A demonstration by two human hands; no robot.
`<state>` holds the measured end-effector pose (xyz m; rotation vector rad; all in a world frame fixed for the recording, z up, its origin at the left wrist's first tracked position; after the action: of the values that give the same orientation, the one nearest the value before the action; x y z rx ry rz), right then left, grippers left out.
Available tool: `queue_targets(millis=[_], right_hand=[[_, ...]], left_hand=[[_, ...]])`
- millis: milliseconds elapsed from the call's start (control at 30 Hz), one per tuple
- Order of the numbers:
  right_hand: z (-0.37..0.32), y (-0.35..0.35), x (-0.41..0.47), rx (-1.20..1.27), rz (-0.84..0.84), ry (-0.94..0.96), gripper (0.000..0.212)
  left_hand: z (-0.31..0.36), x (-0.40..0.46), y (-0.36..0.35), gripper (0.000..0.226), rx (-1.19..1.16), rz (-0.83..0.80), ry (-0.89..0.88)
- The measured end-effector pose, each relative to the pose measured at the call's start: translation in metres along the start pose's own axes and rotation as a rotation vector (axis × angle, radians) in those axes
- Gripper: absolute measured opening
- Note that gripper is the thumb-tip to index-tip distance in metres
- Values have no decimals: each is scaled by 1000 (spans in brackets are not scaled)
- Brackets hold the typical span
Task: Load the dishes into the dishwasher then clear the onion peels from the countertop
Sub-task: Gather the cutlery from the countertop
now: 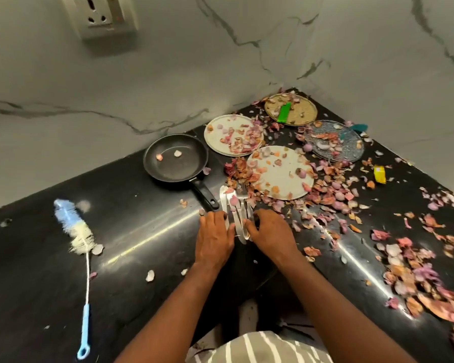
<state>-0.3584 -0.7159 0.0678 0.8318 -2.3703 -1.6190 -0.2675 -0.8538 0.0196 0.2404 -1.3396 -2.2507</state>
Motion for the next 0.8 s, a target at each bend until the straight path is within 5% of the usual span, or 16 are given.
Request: queue_targets(millis=[167,800], right_hand=[[-9,-12,26,-55,-60,-99,46],[4,-14,45,185,-239,-146,25]], left_hand=[[-3,-2,4,29,-30,5,-40],[-4,-3,3,31,-22,12,11]])
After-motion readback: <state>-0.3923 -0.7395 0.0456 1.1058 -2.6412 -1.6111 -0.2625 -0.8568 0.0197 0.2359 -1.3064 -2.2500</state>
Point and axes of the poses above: each hand's wrist, its own x-axis towards the middle knuckle, its own y-axis out of the back of the hand, z = x × y, the point moved 6 cm from there along x, towards the middle knuckle, and after that the axes turned 4 degrees about -z, right-handed, at the moved point
